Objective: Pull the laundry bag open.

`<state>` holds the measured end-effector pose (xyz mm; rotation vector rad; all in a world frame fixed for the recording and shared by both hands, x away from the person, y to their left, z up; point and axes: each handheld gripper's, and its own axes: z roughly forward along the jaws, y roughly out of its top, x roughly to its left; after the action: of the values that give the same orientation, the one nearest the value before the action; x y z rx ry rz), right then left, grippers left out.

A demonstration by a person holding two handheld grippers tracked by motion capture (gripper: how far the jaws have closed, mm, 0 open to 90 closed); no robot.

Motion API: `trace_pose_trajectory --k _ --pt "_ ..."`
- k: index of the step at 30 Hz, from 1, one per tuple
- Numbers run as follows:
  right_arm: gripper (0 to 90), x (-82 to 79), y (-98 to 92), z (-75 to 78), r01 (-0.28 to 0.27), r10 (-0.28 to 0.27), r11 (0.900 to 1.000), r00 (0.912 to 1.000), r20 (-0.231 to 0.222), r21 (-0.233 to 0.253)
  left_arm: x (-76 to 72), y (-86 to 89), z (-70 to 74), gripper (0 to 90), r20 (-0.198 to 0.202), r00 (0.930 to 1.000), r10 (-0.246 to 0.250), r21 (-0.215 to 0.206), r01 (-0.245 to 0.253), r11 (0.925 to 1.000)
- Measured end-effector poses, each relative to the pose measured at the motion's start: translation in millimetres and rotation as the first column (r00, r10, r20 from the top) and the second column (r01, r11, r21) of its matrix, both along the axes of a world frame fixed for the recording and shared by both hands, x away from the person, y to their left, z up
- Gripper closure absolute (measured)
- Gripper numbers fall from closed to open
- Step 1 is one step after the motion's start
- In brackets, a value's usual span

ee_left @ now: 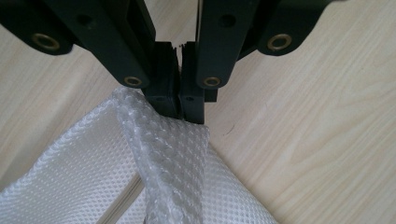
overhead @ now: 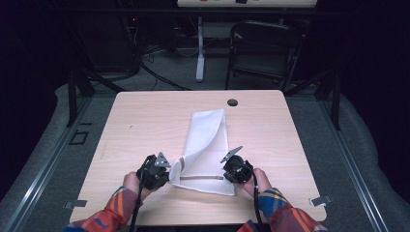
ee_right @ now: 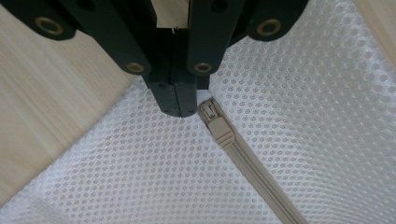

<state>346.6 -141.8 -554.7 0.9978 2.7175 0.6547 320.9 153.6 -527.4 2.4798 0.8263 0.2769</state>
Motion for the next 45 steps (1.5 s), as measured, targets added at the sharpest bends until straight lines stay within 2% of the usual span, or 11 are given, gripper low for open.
trace_pose_trajectory --k 6,13,22,42,45 --pt "90.0 -0.2 0.4 0.1 -0.001 0.001 1.000 1.0000 0.001 -0.003 0.5 1.9 -2.1 87.2 -0.023 0.9997 0.005 0.014 -0.005 0.9999" --pt "90.0 -0.7 0.7 -0.2 0.005 -0.005 1.000 1.0000 0.004 0.001 -0.2 4.3 -5.4 86.8 -0.053 0.9986 0.003 0.012 -0.002 0.9999" --pt "90.0 -0.3 0.3 0.1 -0.001 0.001 1.000 1.0000 0.001 -0.003 -1.9 5.8 -8.0 86.8 -0.074 0.9972 -0.010 0.020 0.012 0.9997" --pt "90.0 -0.2 0.2 0.0 0.000 0.000 1.000 1.0000 0.000 -0.001 -1.1 10.5 -12.7 86.0 -0.123 0.9918 0.033 0.012 -0.032 0.9994" --pt "90.0 -0.2 0.2 0.0 -0.002 0.002 1.000 1.0000 0.000 -0.001 -1.3 10.2 -14.4 85.6 -0.137 0.9901 0.030 0.029 -0.027 0.9992"
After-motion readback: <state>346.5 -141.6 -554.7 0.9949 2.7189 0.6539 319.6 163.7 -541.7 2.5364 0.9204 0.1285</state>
